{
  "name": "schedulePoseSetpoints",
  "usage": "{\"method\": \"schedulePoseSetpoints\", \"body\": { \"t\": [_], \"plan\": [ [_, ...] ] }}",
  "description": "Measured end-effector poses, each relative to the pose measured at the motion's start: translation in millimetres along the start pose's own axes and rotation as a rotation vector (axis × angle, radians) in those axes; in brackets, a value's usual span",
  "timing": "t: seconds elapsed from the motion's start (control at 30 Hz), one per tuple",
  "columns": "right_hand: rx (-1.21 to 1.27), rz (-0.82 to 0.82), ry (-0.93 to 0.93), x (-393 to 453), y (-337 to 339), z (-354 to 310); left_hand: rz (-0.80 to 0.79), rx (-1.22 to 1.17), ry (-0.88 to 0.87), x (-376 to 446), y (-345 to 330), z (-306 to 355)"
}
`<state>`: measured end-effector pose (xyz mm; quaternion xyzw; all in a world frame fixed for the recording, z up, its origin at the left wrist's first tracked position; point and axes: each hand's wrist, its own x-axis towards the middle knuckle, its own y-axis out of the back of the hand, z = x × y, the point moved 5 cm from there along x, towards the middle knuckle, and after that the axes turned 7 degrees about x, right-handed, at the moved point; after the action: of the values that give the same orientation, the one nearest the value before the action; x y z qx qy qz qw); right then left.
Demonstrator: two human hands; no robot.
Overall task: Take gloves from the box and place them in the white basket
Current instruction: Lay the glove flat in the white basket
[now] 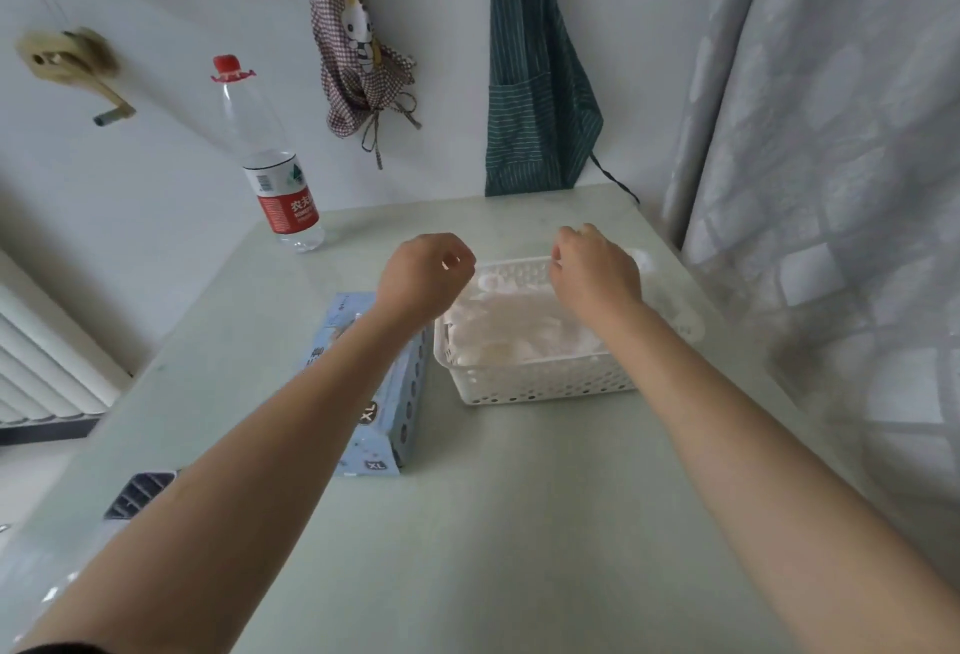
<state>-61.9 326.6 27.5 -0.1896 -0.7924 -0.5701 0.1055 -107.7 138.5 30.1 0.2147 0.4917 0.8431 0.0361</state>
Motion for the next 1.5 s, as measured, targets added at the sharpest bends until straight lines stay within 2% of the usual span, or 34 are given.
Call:
{"method": "schedulePoseSetpoints", "body": {
  "t": [0.1,0.2,0.33,0.4,0.47,0.57,0.67,0.73,0.9,1.0,1.07,1.27,1.4,1.5],
  "plan": [
    [0.222,-0.094,0.114,-4.1,-18.7,-53.9,-0.004,0.029,0.128,-11.1,25.3,-42.8],
    [0.344,-0.188,0.173,-7.9,-39.3,-98.8,-0.081,0.058,0.206,-24.9,40.8,-80.2],
    [0.268,-0.325,0.258,-10.5,-65.1,-135.2,-0.241,0.121,0.201,-43.0,42.4,-101.5],
    [0.185,-0.379,0.239,-11.4,-76.1,-147.4,-0.244,0.163,0.182,-48.5,44.5,-110.9],
    [0.169,-0.376,0.196,-10.3,-79.7,-145.2,-0.216,0.189,0.182,-49.6,47.0,-110.5],
    [0.187,-0.342,0.177,-10.5,-79.6,-149.8,-0.113,0.091,0.214,-52.0,59.2,-122.3],
    [0.374,-0.29,0.116,-11.4,-69.4,-149.7,0.07,-0.017,0.213,-51.7,76.3,-122.8],
    [0.543,-0.265,0.033,-12.7,-60.0,-151.3,0.151,-0.161,0.217,-52.8,87.5,-117.6],
    [0.997,-0.347,-0.24,-19.3,-53.5,-155.8,0.166,-0.994,0.466,-55.9,90.2,-113.7],
    [1.086,-0.463,-0.236,-25.2,-54.9,-161.3,0.104,-1.384,0.619,-60.5,81.4,-113.1],
    [1.113,-0.539,-0.192,-30.1,-53.4,-163.3,0.046,-1.479,0.624,-61.9,77.5,-112.2],
    [1.057,-0.489,-0.109,-31.4,-40.4,-161.9,0.046,-1.413,0.647,-64.9,73.4,-117.7],
    [1.211,-0.633,-0.19,-33.3,-41.0,-164.5,0.031,-1.299,0.636,-68.3,77.3,-112.5],
    [1.039,-0.529,-0.226,-27.1,-44.4,-157.0,0.039,-1.165,0.505,-64.4,82.3,-105.6]
  ]
}}
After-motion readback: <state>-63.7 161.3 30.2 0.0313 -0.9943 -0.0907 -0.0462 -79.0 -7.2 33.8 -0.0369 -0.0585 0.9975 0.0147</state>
